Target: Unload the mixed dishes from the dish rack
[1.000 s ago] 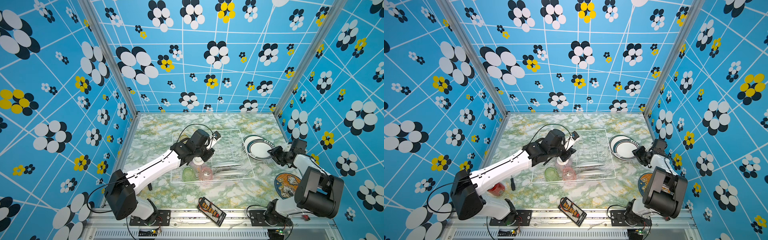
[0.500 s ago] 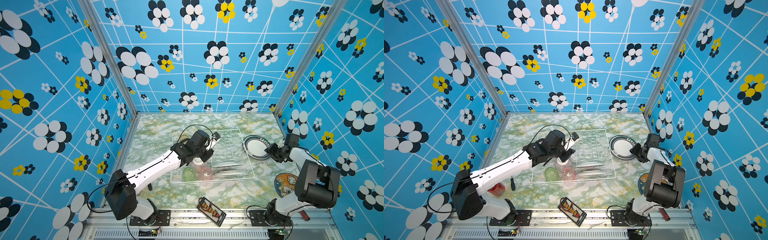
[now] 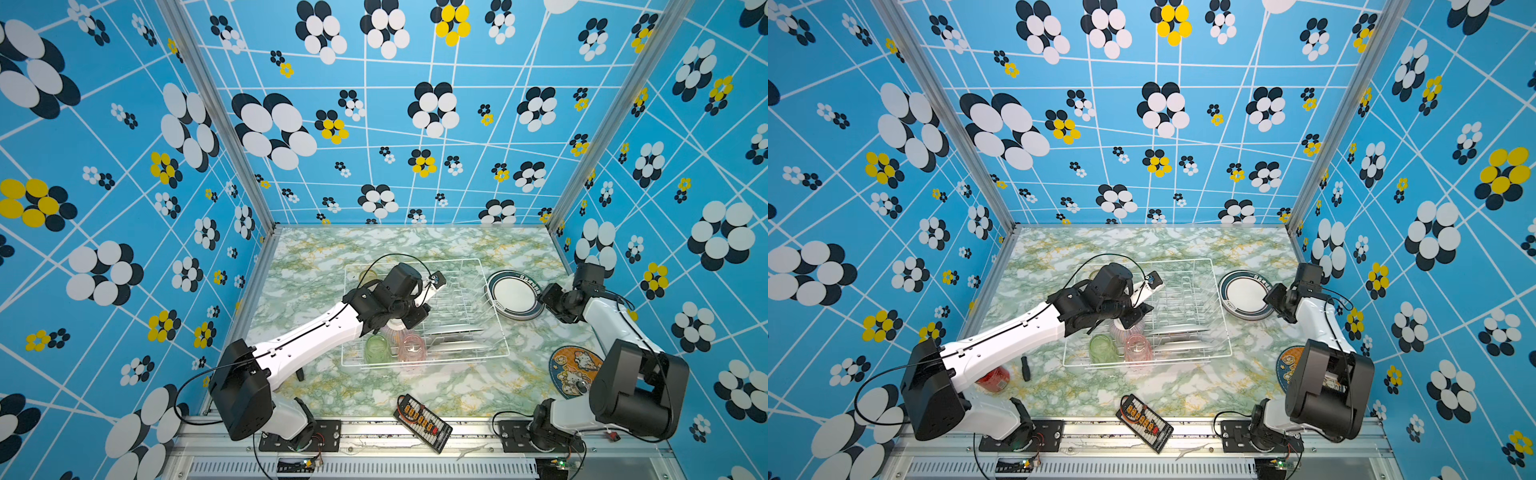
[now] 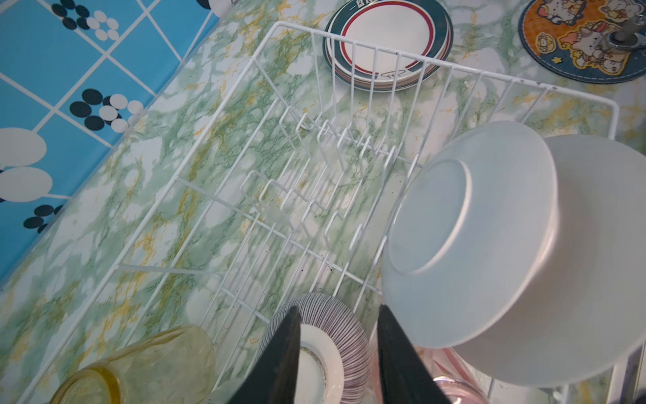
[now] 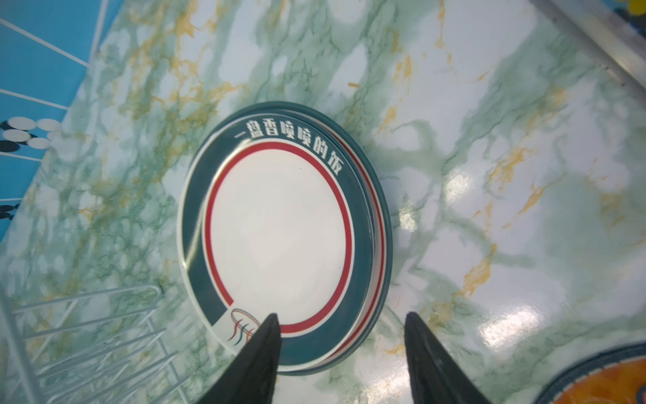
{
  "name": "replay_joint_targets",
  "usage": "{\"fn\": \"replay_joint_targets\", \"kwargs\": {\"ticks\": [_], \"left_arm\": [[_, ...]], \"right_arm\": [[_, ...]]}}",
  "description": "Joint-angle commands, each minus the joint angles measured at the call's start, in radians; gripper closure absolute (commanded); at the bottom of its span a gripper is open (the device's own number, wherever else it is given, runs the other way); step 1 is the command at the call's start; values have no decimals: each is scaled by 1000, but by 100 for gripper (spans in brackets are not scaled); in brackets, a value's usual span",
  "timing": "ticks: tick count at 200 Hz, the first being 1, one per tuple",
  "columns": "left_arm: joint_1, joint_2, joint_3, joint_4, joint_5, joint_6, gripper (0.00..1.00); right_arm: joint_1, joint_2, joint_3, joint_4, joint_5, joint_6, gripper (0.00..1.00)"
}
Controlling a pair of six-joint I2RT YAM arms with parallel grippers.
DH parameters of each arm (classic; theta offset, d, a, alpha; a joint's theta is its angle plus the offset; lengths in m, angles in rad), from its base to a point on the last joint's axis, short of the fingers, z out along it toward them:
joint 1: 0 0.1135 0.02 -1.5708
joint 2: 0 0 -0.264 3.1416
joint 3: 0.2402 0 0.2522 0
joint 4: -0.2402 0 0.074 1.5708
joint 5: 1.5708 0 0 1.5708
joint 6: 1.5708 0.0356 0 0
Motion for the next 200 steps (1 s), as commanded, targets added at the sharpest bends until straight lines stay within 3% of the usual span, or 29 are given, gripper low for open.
{"fn": "replay_joint_targets", "kwargs": {"ticks": [1, 37, 73, 157, 200], "left_arm": [[-64, -42, 19, -34, 33, 82, 61], [-156, 27, 95, -97, -1, 145, 60], [-189, 129, 176, -153, -68, 176, 60], [-205, 295, 310, -237, -87, 215, 60], [-225, 357, 354, -241, -200, 243, 64]], "right_arm": [[37, -74, 38, -71, -18, -26, 41], [140, -150, 52, -117, -30, -29, 39], [215, -192, 55, -121, -39, -13, 39], [227, -237, 32, -103, -58, -12, 38], [227, -236, 12, -80, -72, -9, 38]]}}
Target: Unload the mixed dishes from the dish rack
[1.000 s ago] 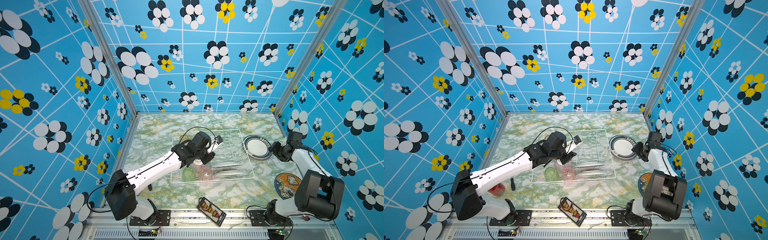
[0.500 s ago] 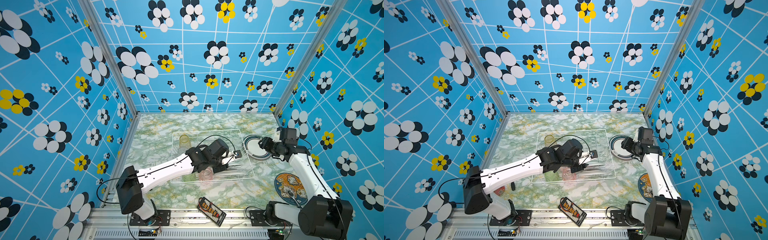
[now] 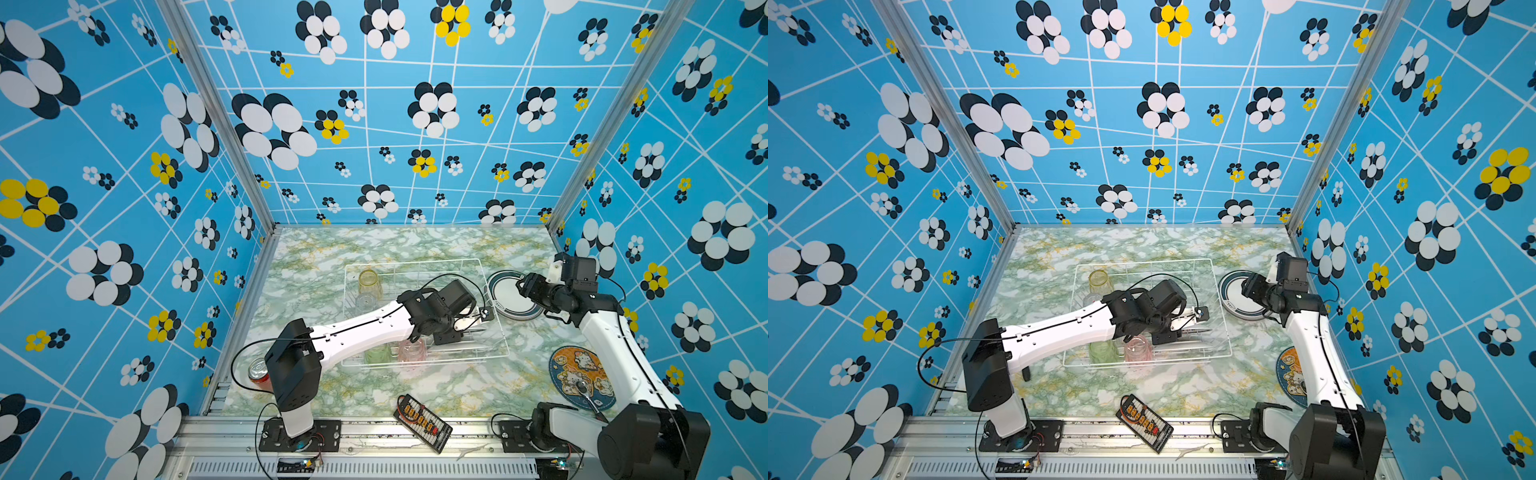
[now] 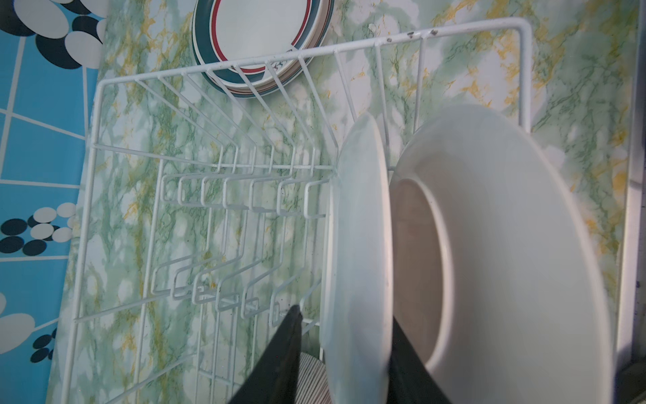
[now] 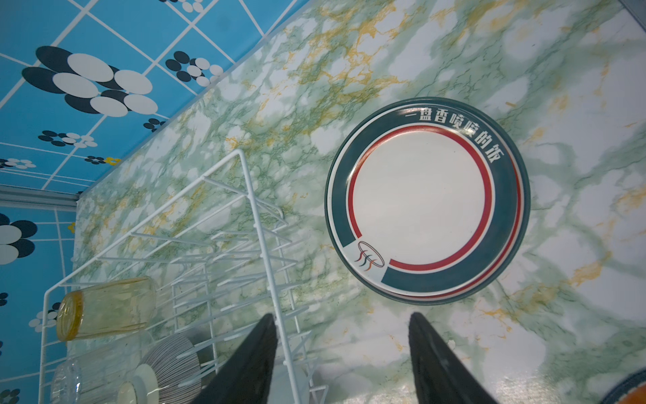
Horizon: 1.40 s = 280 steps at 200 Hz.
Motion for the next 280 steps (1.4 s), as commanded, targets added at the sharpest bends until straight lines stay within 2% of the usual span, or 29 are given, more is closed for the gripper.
{"fn": "replay_joint_targets", "kwargs": {"ticks": [1, 96, 117, 146, 161, 186, 215, 280], "left_arm": [[-17, 32, 40, -26, -87, 32, 65], [-54, 106, 105, -46, -204, 66, 90], [-61, 105, 95, -19, -257, 72, 100], [-76, 85, 54, 62, -351, 99, 100], [-89, 79, 5, 148, -410, 132, 100], [-112, -6, -86, 307, -472, 170, 100], [-117, -94, -107, 338, -458, 167, 100], [-117, -282, -123, 341, -365, 65, 100]], "right_arm": [[6, -14, -20, 11, -20, 9, 38], [6, -18, -40, 28, -28, 6, 38], [6, -20, -46, 32, -31, 7, 38], [6, -25, -54, 42, -36, 13, 38], [6, -27, -57, 49, -37, 18, 38], [6, -30, -59, 55, -40, 20, 38], [8, -32, -57, 59, -46, 22, 38], [30, -38, -57, 74, -76, 21, 38]]}}
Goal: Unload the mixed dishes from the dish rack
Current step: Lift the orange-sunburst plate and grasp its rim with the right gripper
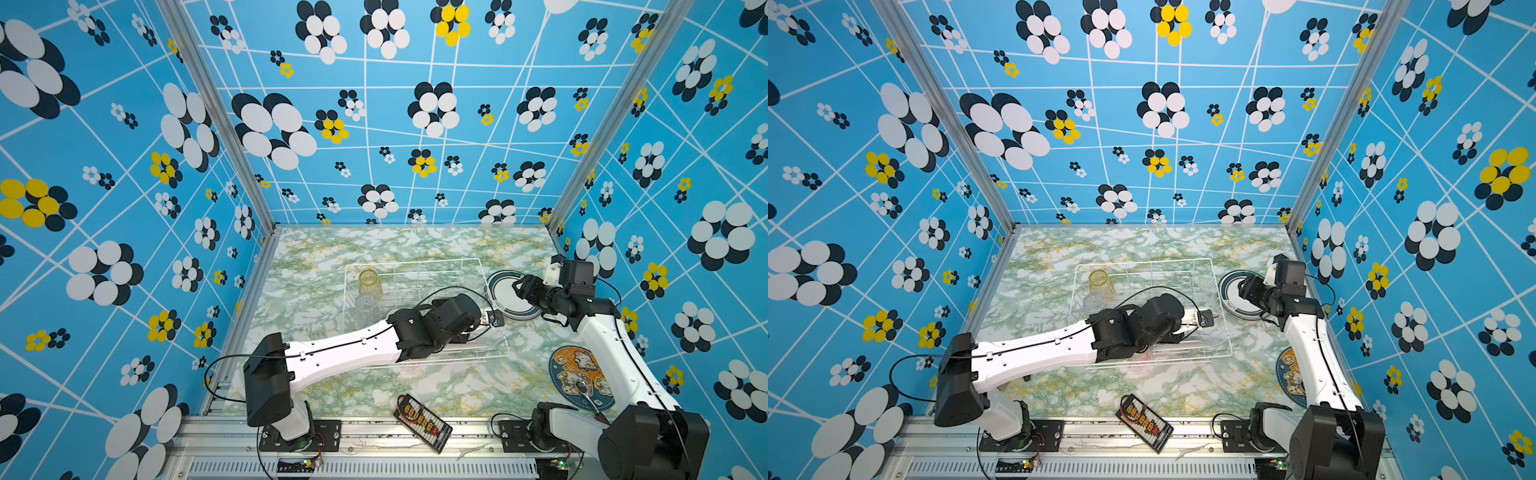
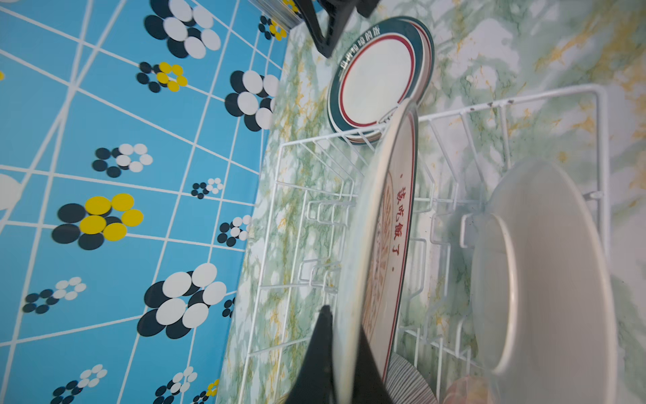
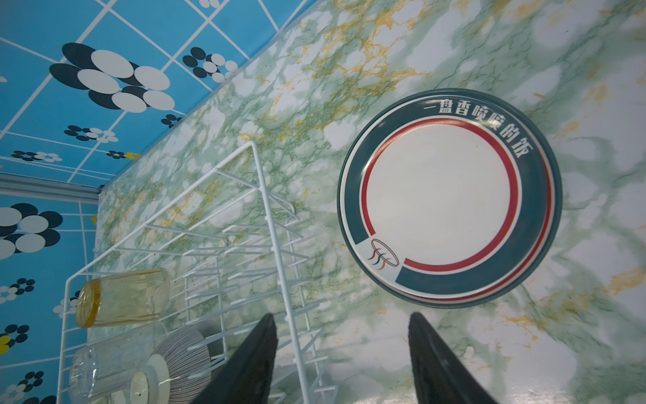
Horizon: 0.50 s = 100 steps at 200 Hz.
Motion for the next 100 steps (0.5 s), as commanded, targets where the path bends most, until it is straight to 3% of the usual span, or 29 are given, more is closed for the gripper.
{"fn": "replay_joint_targets", "kwargs": {"ticks": [1, 28, 63, 100], "left_arm": [[6, -93, -7, 76, 7, -61, 100], [123, -174, 6, 52, 122, -270, 100], [415, -238, -46, 113, 554, -633, 100], [587, -186, -101, 268, 893, -906, 100]], "right_arm": [[18, -23, -8, 18, -31, 5, 38], [27, -49, -17, 45, -90, 2, 38], [32, -120, -87, 244, -371, 74, 40], [72, -165, -131, 456, -608, 189, 43]]}}
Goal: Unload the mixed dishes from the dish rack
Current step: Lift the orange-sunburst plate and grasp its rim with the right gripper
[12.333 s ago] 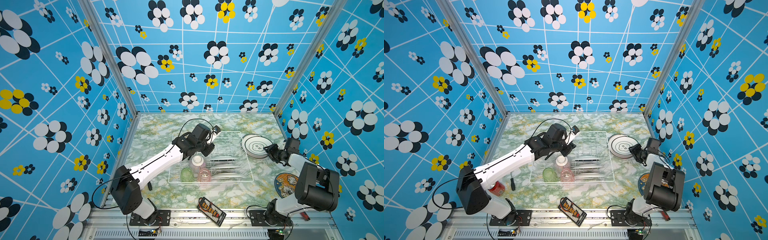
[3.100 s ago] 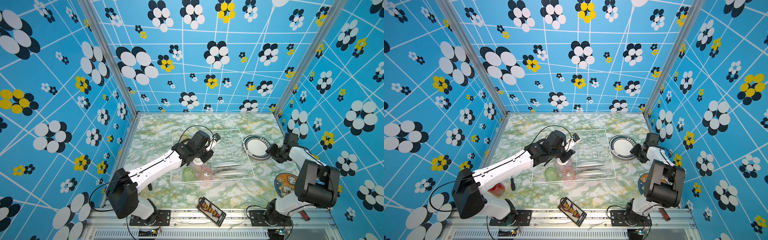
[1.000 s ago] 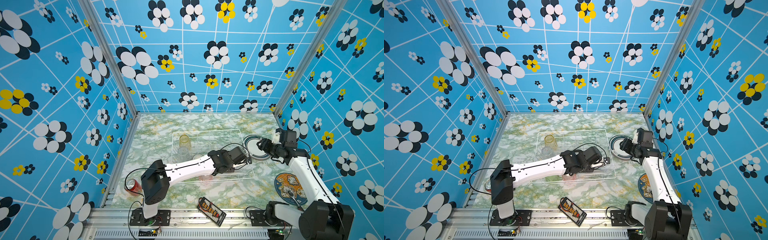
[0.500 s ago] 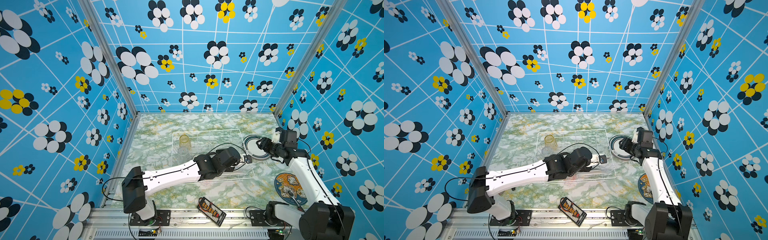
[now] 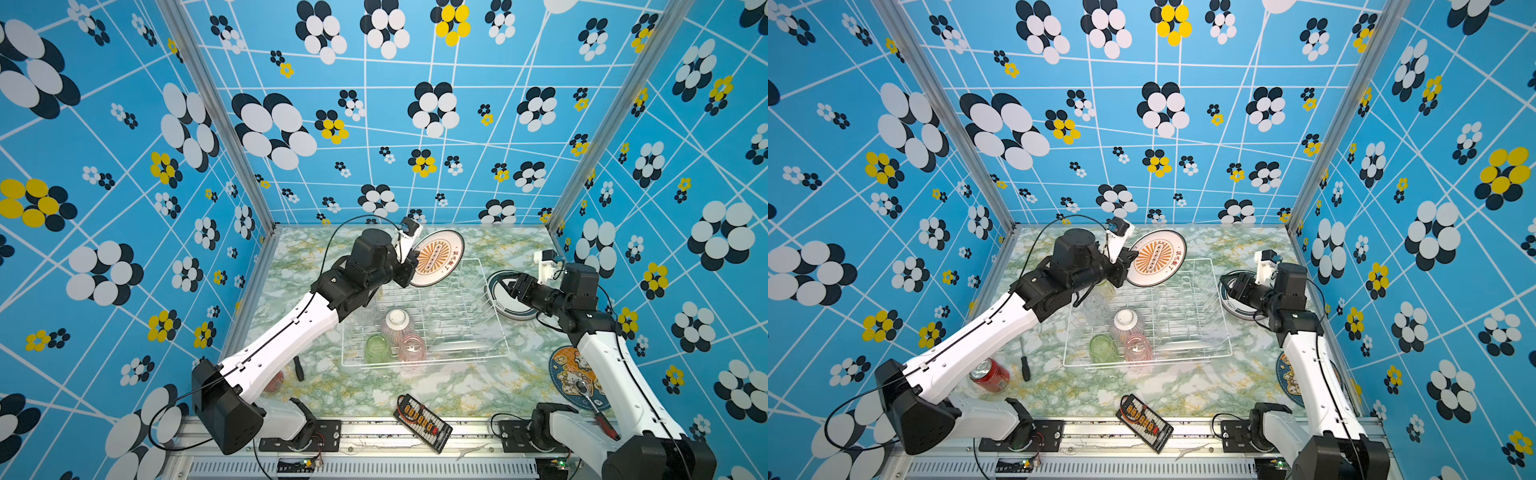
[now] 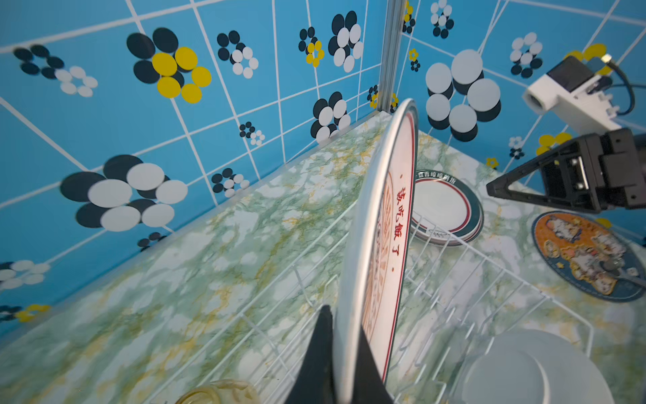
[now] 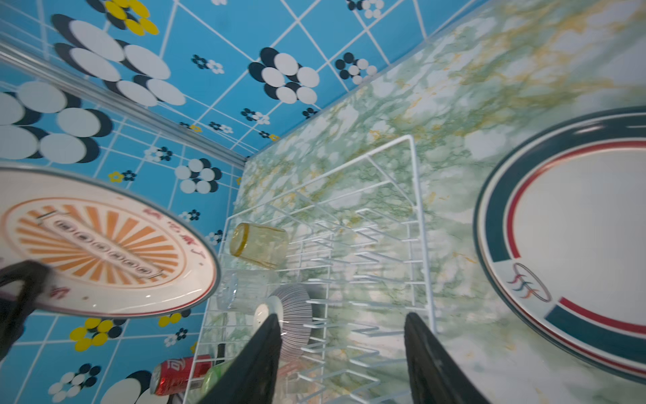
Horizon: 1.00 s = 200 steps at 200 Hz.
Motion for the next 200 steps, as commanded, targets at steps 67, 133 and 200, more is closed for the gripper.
{"fn": "replay_joint_targets", "kwargs": {"ticks": [67, 133, 200], "left_arm": [[145, 169, -129, 536, 593, -610, 100], [142, 290, -125, 729, 675, -761, 100], [122, 384, -102, 804, 704, -826, 100]], "right_arm": [[68, -14, -54, 348, -283, 199, 43], [78, 42, -63, 450, -269, 261, 45], [94, 70, -66, 526, -252, 319, 81]]}}
